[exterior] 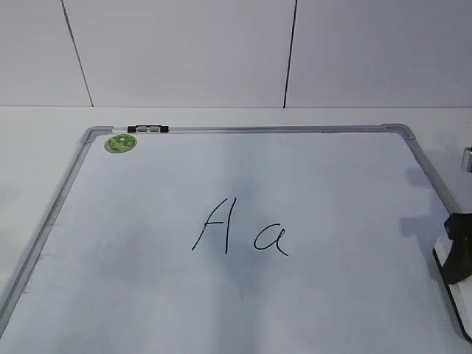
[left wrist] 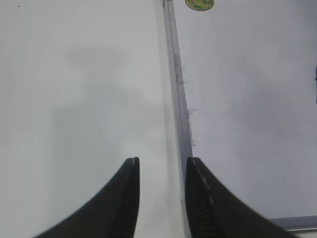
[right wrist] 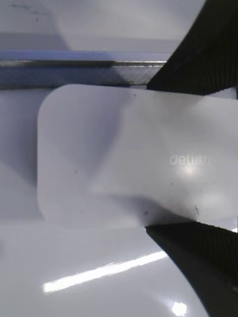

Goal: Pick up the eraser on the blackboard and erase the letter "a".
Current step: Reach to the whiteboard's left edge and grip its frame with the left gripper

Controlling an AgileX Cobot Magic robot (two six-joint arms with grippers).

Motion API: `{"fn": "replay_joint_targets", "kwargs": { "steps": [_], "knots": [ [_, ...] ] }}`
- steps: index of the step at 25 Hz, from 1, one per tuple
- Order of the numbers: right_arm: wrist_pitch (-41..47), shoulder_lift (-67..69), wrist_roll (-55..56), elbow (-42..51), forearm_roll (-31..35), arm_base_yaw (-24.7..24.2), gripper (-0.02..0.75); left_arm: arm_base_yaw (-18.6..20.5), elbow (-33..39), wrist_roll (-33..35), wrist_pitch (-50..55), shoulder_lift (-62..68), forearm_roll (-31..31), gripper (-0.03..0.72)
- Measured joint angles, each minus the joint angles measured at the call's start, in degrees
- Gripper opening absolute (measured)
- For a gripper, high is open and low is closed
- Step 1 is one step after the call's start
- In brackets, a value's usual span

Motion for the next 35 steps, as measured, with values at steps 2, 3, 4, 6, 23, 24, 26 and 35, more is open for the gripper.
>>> {"fn": "replay_joint_targets", "kwargs": {
  "steps": [2,3,4,6,23,24,26,35],
  "knots": [
    [1.5,0.0,0.0,-2.0,0.2,0.0,0.535,0.0,0.0,0.0,-0.8,2.4,-0.9,0.239],
    [2.4,0.0,0.0,-3.1,0.4,0.0,0.535,0.0,0.0,0.0,-1.0,3.5,-1.3,0.239],
    [3.4,0.0,0.0,-4.1,0.5,0.0,0.535,0.0,0.0,0.0,-1.0,5.0,-1.8,0.239],
    [5.1,0.0,0.0,-6.3,1.1,0.0,0.535,0.0,0.0,0.0,-1.1,7.6,-2.7,0.239],
    [16.5,3.4,4.4,-20.7,-4.5,7.3,0.535,0.0,-7.0,0.0,-2.4,35.1,-4.8,0.239],
    [16.6,3.5,4.6,-20.8,-4.7,7.3,0.535,0.0,-8.3,0.0,-2.4,36.8,-5.0,0.239],
    [16.9,3.6,4.6,-20.8,-5.1,7.3,0.535,-0.3,-11.3,0.0,-2.3,40.1,-5.5,0.239],
    [17.2,3.6,4.8,-20.8,-5.3,7.4,0.535,-3.2,-22.2,0.0,-1.5,54.7,-5.7,0.239]
  ]
}}
